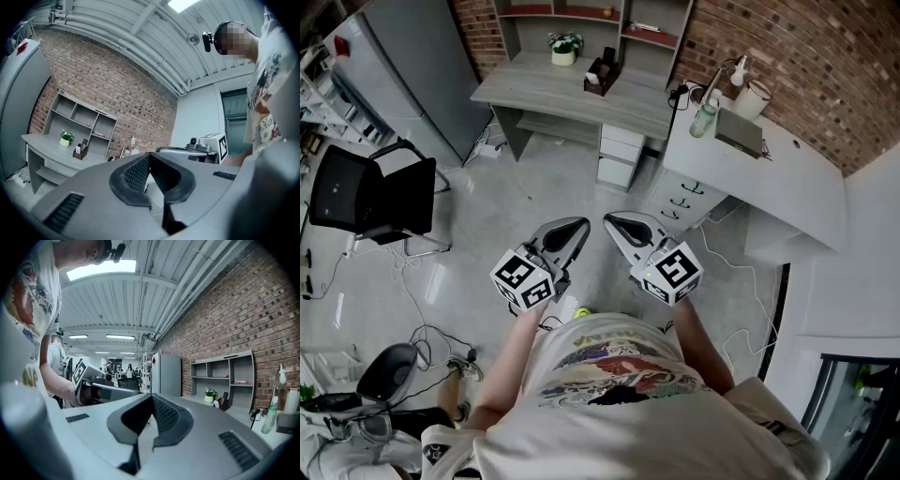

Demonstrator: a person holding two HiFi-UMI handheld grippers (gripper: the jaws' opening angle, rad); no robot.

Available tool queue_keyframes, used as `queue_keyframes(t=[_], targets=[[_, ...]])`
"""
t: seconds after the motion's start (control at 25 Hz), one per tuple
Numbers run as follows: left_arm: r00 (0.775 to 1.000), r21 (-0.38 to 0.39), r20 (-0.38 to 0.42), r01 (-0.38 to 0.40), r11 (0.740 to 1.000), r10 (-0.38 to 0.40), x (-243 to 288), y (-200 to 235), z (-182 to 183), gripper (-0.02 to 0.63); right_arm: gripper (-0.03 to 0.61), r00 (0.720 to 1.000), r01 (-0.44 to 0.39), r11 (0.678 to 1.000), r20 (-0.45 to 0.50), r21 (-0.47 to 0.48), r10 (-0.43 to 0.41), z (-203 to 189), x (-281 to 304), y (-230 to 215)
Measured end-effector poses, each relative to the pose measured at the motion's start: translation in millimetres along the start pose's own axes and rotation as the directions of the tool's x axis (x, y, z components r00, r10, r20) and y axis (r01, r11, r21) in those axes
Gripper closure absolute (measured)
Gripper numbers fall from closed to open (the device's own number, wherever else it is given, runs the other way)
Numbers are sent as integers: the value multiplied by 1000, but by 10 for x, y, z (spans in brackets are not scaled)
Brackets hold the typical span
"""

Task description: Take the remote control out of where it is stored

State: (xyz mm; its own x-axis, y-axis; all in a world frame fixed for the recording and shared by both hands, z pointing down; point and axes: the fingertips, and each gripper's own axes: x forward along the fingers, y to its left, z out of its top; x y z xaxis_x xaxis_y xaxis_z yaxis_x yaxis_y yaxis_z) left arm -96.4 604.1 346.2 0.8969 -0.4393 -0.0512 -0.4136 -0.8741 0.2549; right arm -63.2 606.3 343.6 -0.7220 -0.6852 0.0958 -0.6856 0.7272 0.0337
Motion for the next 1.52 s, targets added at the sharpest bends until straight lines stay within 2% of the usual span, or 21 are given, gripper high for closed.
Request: queue_keyframes(t=[0.28, 0.52, 0.76, 1.52], targets=[[1000, -3, 3, 2, 1000, -2, -23, -50, 2, 609, 571, 1000, 2, 1000, -6, 2, -2, -17, -19, 49], [1000, -13, 19, 5, 1000, -5, -110, -41, 11, 609, 571, 1000, 9, 996, 26, 83, -11, -6, -26, 36], [999, -31, 29, -25, 999, 26, -271, 48, -25, 609, 571, 999, 37, 996, 5, 82, -37, -73, 6, 64], [999, -59, 50, -19, 998, 22, -612, 358, -19, 609, 571, 999, 36, 996, -40, 84, -33, -182, 417, 338]])
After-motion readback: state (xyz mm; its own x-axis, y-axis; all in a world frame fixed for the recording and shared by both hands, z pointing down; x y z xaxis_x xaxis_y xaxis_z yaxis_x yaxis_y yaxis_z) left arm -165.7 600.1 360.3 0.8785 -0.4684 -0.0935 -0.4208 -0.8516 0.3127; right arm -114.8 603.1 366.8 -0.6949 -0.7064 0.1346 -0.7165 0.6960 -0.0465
